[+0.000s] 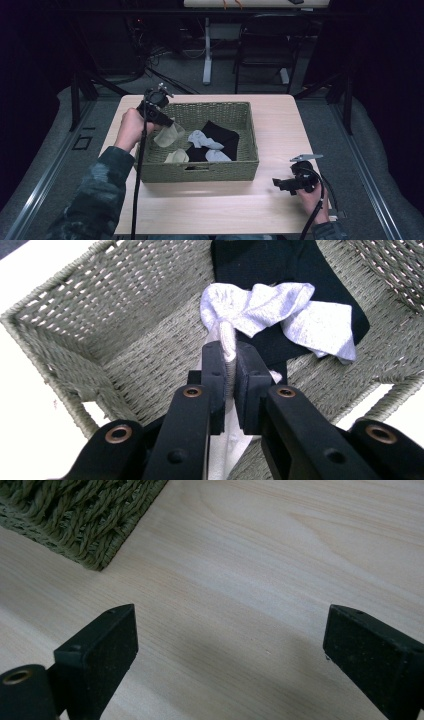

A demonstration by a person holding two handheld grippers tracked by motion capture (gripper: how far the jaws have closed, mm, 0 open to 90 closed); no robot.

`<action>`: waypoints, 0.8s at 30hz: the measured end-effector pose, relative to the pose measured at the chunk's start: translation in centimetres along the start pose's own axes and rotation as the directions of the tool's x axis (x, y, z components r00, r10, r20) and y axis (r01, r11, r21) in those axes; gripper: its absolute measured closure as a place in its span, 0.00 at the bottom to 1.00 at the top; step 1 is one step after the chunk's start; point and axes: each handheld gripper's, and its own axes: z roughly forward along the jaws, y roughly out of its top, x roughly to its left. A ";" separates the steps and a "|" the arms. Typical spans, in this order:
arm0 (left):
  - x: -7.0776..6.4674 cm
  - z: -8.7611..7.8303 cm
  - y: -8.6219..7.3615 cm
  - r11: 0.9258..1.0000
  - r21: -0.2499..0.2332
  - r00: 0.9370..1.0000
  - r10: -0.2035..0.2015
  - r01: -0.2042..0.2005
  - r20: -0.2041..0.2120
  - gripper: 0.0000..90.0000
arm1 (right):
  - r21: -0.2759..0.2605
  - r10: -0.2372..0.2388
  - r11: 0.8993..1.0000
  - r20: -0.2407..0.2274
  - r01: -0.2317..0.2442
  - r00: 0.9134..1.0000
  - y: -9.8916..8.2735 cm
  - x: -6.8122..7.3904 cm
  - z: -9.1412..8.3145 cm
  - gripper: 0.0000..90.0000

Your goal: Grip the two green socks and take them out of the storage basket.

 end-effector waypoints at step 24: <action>0.7 -5.1 1.1 0.997 -0.073 0.999 0.004 -0.007 -0.040 0.94 | 0.002 -0.003 1.000 -0.002 0.003 1.000 0.0 0.0 0.1 0.08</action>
